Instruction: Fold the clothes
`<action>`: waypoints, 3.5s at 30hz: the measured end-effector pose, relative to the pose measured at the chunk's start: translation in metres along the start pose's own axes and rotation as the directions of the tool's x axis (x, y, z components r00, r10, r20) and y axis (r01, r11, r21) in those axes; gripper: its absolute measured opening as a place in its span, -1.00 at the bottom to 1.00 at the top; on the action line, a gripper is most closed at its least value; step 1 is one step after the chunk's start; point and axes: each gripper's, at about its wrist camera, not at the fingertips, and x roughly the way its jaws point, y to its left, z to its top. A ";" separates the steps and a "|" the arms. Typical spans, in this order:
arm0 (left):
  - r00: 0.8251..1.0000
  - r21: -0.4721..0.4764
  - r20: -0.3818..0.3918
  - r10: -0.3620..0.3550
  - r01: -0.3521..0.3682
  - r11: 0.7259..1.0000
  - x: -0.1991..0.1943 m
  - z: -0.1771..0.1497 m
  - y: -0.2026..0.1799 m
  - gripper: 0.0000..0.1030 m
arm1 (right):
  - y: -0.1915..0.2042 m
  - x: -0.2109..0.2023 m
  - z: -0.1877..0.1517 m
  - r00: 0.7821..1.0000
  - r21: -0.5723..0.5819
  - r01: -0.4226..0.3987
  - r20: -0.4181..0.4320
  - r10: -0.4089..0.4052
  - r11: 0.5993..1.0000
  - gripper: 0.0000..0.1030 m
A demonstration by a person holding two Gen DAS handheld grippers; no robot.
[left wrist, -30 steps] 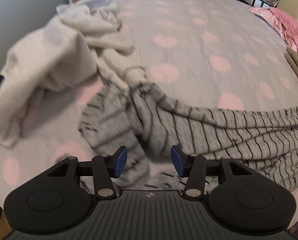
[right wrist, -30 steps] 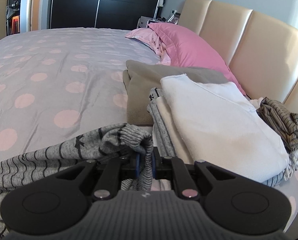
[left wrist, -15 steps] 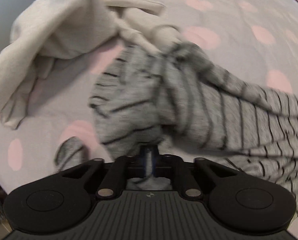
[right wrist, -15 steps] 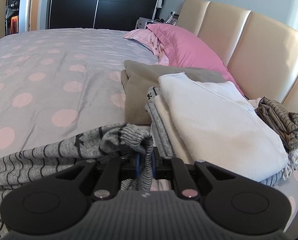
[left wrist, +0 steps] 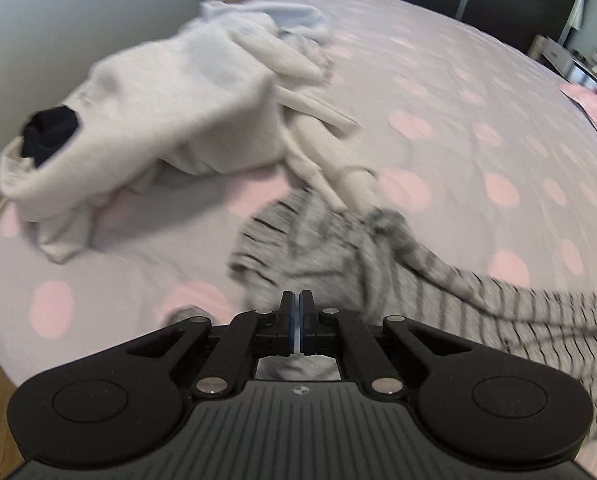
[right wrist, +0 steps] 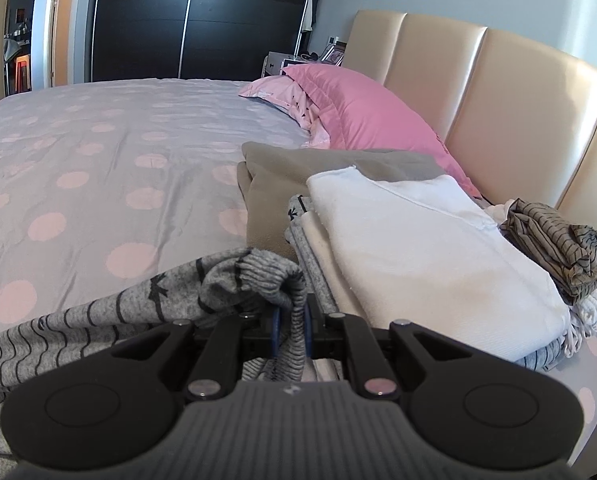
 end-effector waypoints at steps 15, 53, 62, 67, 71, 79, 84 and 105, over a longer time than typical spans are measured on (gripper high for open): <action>0.966 0.188 -0.208 0.157 -0.118 0.975 0.081 -0.032 -0.052 -0.57 | 0.003 0.006 -0.004 1.000 -0.001 0.009 -0.013 -0.009 1.000 -0.74; 0.812 -0.191 0.468 0.349 -0.292 0.937 -0.188 0.081 0.072 -0.97 | -0.059 -0.065 0.034 0.972 0.229 0.062 0.209 -0.111 0.971 -0.75; 0.832 -0.057 0.402 0.382 -0.394 0.917 -0.097 0.122 0.046 -0.97 | -0.043 -0.017 0.054 0.988 0.177 0.079 0.115 -0.100 0.981 -0.75; 0.820 -0.028 0.388 0.420 -0.445 0.895 -0.056 0.154 0.034 -0.97 | -0.027 0.030 0.078 0.993 0.113 0.085 0.077 -0.094 0.990 -0.75; 0.814 0.016 0.380 0.439 -0.480 0.877 -0.012 0.186 0.015 -0.97 | 0.000 0.076 0.099 0.995 0.027 0.090 0.042 -0.091 0.996 -0.75; 0.804 0.121 0.321 0.501 -0.559 0.820 0.091 0.234 -0.016 -0.97 | 0.046 0.176 0.101 0.992 -0.110 0.097 -0.065 -0.105 0.989 -0.75; 0.827 0.156 0.256 0.501 -0.547 0.823 0.142 0.239 -0.015 -0.94 | 0.064 0.217 0.092 0.986 -0.168 0.089 -0.121 -0.110 0.982 -0.72; 0.961 0.152 0.155 0.228 -0.251 0.956 0.048 0.125 0.036 0.10 | 0.049 0.083 0.052 0.989 -0.125 -0.117 -0.100 0.105 0.985 -0.01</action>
